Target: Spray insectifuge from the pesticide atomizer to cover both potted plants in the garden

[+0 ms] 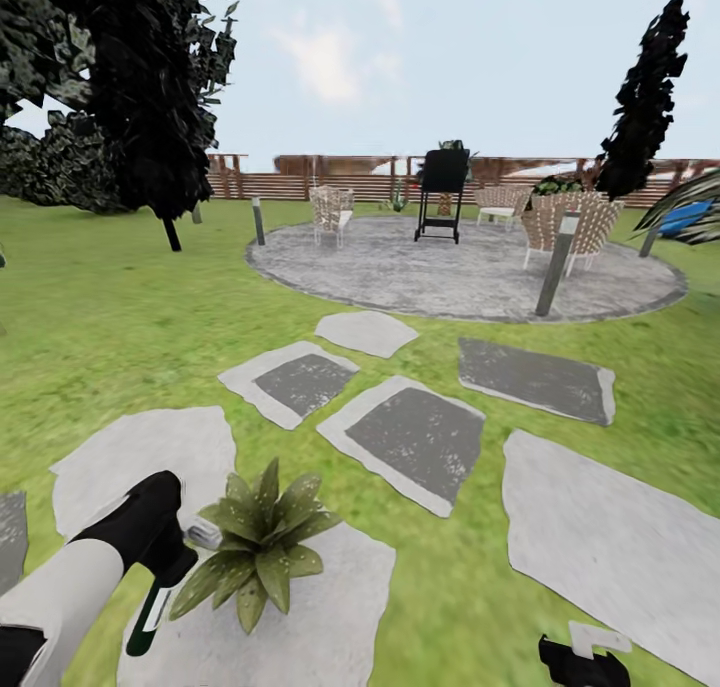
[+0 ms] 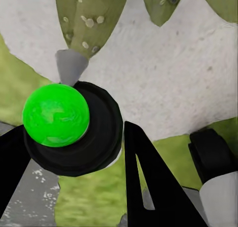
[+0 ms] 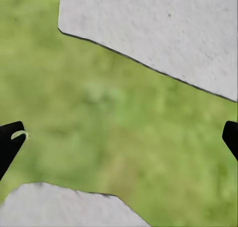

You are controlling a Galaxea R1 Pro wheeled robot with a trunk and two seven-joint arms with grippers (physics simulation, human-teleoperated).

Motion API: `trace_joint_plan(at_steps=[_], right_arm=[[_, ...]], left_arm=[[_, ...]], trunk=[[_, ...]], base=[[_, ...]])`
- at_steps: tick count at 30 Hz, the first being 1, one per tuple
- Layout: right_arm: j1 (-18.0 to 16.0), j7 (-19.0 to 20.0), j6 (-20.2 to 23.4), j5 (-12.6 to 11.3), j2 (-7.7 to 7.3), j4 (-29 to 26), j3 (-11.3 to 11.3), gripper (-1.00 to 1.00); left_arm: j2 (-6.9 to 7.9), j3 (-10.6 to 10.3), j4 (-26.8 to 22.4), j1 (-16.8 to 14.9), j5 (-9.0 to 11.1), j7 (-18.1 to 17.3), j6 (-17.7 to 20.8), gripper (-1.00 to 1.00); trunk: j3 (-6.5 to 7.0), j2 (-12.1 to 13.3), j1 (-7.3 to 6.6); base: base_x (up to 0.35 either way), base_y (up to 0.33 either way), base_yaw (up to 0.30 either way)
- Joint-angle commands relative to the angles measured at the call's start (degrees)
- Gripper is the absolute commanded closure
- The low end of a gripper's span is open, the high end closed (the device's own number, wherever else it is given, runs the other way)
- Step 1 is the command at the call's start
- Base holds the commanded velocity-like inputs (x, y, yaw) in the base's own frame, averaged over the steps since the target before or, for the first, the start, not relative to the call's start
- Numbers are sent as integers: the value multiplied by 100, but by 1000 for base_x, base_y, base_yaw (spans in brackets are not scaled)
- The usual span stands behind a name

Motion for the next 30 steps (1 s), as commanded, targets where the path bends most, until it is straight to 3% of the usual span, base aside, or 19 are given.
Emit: trace_joint_plan(at_steps=[1, 17, 30], right_arm=[[-6, -16, -23, 60, 0, 11, -45, -100], [-6, -16, -23, 60, 0, 17, -43, -100], [-6, -19, -23, 60, 0, 19, -43, -100]], left_arm=[[-2, -24, -10, -2, -54, -62, 15, 100], [-16, -24, -27, -11, -61, -63, 24, 100], [-19, -15, -19, 36, -55, -61, 20, 100]], trunk=[[-6, -2, -1], [-6, -2, -1], [-6, -2, -1]], base=[[0, 0, 127], [40, -229, 15], [0, -273, 257]])
